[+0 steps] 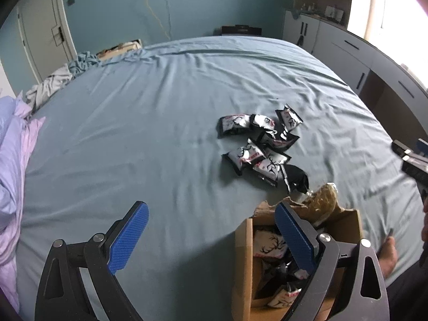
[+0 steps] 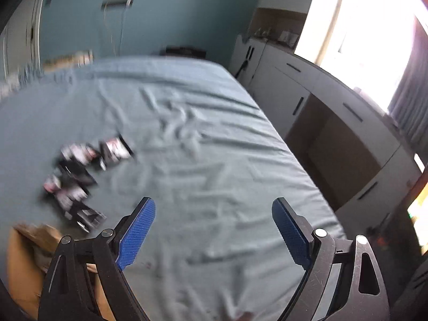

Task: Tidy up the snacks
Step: 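Move the right gripper from the box toward the snack pile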

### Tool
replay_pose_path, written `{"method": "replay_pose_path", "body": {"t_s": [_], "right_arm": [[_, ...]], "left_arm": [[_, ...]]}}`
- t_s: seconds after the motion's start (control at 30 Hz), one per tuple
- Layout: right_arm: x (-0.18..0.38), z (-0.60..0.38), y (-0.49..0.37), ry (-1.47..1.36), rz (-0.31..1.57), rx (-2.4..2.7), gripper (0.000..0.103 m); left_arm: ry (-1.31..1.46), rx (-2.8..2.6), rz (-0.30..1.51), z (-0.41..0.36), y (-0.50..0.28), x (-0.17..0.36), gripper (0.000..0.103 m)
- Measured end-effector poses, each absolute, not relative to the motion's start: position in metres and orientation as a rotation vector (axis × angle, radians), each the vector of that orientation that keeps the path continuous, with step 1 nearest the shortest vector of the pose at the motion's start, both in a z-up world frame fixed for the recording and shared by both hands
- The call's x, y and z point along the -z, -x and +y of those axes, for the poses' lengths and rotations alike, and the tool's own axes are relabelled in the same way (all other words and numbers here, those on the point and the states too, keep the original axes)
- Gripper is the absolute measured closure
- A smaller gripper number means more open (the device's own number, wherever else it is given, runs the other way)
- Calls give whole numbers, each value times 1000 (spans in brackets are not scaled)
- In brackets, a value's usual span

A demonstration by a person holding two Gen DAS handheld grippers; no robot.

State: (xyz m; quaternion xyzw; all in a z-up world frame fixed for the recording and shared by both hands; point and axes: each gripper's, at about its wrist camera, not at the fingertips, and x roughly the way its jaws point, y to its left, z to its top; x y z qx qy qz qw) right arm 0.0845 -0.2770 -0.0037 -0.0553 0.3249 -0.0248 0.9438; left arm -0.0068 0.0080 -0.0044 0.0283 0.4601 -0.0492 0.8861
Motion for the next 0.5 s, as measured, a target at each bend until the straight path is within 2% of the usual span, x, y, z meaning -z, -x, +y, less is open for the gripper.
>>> {"method": "replay_pose_path", "body": {"t_s": [0.23,0.4,0.5], "right_arm": [[-2,-269,-88,37,724,29,14],[32,-285,-108,-123,993,2,14],[42,-283,-117,-184,1080,-52,14]], "left_arm": [[-135,17,865,-1,8,-2,6],[-194,15,839,-9,7,-3,6],[-213,33,841,-15,4,-1,6]]}}
